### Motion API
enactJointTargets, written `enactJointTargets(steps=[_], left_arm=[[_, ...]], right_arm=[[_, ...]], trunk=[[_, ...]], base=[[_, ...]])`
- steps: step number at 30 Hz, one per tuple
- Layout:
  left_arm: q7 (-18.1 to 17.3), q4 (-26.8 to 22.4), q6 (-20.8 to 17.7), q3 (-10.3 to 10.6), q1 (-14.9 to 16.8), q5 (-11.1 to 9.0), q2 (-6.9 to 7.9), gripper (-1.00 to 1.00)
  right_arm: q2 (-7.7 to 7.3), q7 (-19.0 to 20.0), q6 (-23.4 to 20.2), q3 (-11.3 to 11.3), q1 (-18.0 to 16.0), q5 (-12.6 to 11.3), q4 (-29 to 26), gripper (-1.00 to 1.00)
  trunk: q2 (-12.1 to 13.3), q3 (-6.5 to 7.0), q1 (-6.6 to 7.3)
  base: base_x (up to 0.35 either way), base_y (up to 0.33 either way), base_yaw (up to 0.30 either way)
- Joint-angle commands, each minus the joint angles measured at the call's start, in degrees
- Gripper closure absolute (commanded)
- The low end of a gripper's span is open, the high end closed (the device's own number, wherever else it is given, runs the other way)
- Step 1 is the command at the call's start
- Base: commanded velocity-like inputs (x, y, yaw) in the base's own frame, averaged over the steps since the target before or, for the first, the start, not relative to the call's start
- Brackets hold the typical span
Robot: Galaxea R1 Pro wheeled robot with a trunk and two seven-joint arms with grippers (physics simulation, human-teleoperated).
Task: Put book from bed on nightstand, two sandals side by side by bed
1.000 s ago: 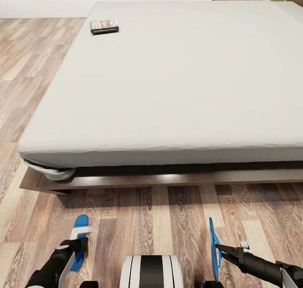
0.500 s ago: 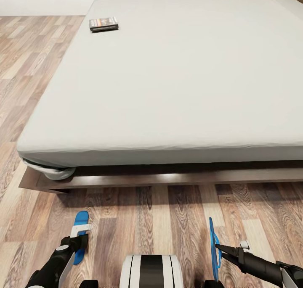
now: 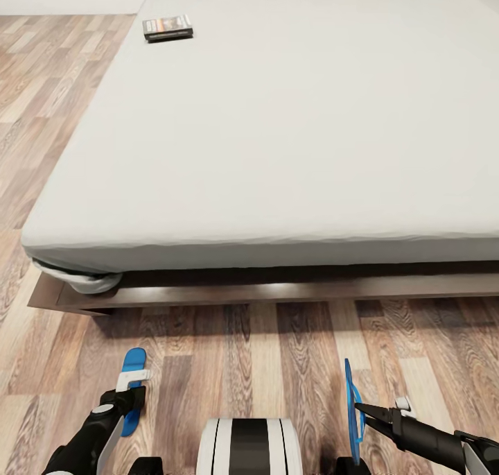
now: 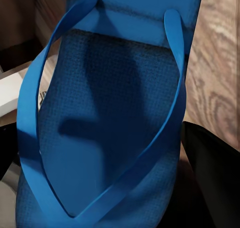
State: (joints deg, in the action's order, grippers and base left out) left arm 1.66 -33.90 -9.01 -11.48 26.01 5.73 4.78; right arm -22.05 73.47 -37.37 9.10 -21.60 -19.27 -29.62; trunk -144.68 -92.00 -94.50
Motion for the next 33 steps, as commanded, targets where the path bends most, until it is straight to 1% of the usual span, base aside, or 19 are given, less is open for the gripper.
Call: enactJointTargets(steps=[1, 21, 23, 24, 25, 27, 28, 29, 30, 32, 33], left_arm=[[0.01, -0.11, -0.31, -0.12, 0.00, 0.60, -0.03, 1.00], [0.01, -0.11, -0.31, -0.12, 0.00, 0.60, -0.02, 1.00], [0.01, -0.11, -0.31, -0.12, 0.00, 0.60, -0.03, 1.00], [0.01, -0.11, -0.31, -0.12, 0.00, 0.60, -0.03, 1.00], [0.01, -0.11, -0.31, -0.12, 0.00, 0.60, -0.03, 1.00], [0.01, -0.11, -0.31, -0.12, 0.00, 0.60, -0.03, 1.00], [0.01, -0.11, -0.31, -0.12, 0.00, 0.60, -0.03, 1.00], [0.01, -0.11, -0.31, -0.12, 0.00, 0.60, -0.03, 1.00], [0.01, -0.11, -0.31, -0.12, 0.00, 0.60, -0.03, 1.00], [0.01, -0.11, -0.31, -0.12, 0.00, 0.60, -0.03, 1.00], [0.01, -0.11, -0.31, -0.12, 0.00, 0.60, -0.03, 1.00]], right_arm=[[-0.01, 0.09, -0.51, 0.04, -0.02, -0.24, 0.00, 1.00], [-0.05, 0.18, -0.51, 0.10, -0.02, -0.36, -0.25, 1.00], [-0.08, 0.16, -0.51, 0.18, -0.02, -0.44, -0.34, 1.00], [-0.08, 0.10, -0.51, 0.58, -0.02, -0.47, -0.35, 1.00], [-0.09, 0.07, -0.51, 1.27, -0.02, -0.48, -0.38, 1.00], [-0.22, 0.04, -0.51, 4.74, -0.02, -0.50, -0.46, 1.00], [-0.59, 0.09, -0.51, 6.80, -0.02, -0.50, -0.47, 1.00], [-1.20, 0.14, -0.54, 10.23, -0.02, -0.51, -0.46, 1.00], [-1.45, 0.15, -0.56, 12.58, -0.02, -0.51, -0.47, 1.00], [-1.69, 0.17, -0.64, 16.80, -0.02, -0.53, -0.50, 1.00], [-1.75, 0.18, -0.69, 18.36, -0.02, -0.53, -0.51, 1.00]], trunk=[[-0.03, -0.26, -0.01], [-0.03, -0.26, -0.01], [-0.03, -0.26, -0.01], [-0.03, -0.26, -0.01], [-0.03, -0.26, -0.01], [-0.03, -0.26, -0.01], [-0.03, -0.26, -0.01], [-0.03, -0.26, -0.01], [-0.03, -0.26, -0.01], [-0.03, -0.26, -0.01], [-0.03, -0.26, -0.01]], base=[[0.000, 0.000, 0.000], [0.000, 0.000, 0.000], [0.000, 0.000, 0.000], [0.000, 0.000, 0.000], [0.000, 0.000, 0.000], [0.000, 0.000, 0.000], [0.000, 0.000, 0.000], [0.000, 0.000, 0.000], [0.000, 0.000, 0.000], [0.000, 0.000, 0.000], [0.000, 0.000, 0.000]])
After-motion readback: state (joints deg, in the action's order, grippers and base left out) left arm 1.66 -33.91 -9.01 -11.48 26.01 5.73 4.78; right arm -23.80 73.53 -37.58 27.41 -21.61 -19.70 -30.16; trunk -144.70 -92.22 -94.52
